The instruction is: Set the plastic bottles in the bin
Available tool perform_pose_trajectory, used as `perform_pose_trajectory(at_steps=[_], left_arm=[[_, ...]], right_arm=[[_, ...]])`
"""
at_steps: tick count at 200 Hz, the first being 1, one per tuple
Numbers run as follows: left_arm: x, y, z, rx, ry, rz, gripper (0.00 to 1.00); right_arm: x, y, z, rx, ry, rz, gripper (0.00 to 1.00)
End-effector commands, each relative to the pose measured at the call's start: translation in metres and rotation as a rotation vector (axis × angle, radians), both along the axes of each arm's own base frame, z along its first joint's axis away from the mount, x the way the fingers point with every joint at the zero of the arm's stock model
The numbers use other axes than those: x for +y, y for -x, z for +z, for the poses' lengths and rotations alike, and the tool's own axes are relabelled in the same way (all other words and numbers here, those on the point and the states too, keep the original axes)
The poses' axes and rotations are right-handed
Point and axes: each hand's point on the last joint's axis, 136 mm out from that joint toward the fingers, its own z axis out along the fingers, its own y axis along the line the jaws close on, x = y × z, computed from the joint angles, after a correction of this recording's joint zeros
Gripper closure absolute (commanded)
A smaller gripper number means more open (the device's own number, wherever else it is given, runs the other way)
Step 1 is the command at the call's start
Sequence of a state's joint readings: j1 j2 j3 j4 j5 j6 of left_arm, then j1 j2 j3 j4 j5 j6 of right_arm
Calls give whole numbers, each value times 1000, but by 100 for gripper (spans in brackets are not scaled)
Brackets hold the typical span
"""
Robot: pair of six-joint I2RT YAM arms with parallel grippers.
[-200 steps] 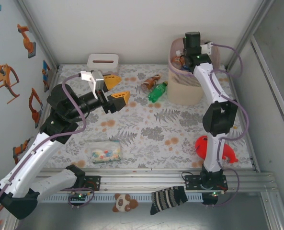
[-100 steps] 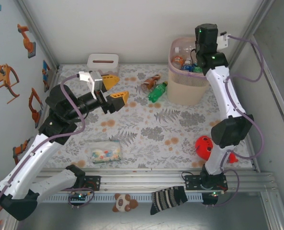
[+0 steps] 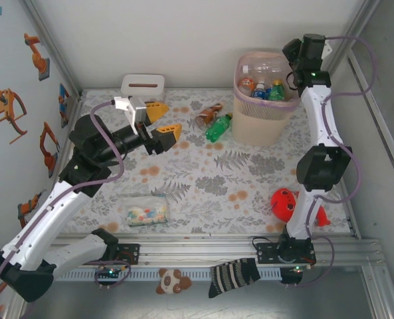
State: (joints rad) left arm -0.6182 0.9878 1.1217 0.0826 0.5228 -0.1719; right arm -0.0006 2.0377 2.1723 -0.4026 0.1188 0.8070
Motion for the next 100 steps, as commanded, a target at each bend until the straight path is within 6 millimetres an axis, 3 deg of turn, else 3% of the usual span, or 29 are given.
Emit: perform_pose_trajectory(at_steps=[1,41,76,100], left_arm=[[2,1,10,-19,33,-5,21],[1,0,8,-13,30,-4,21],[2,1,8,-11,32,-4,21],[2,1,10,-12,37,-6,21]], right_arm=[[20,-10,12,-28,89,159,25],[35,-25,-17,17,48,242,26],[56,-29,-45,65,-13,348,37],[60,-26,-50,74,6,364,41]])
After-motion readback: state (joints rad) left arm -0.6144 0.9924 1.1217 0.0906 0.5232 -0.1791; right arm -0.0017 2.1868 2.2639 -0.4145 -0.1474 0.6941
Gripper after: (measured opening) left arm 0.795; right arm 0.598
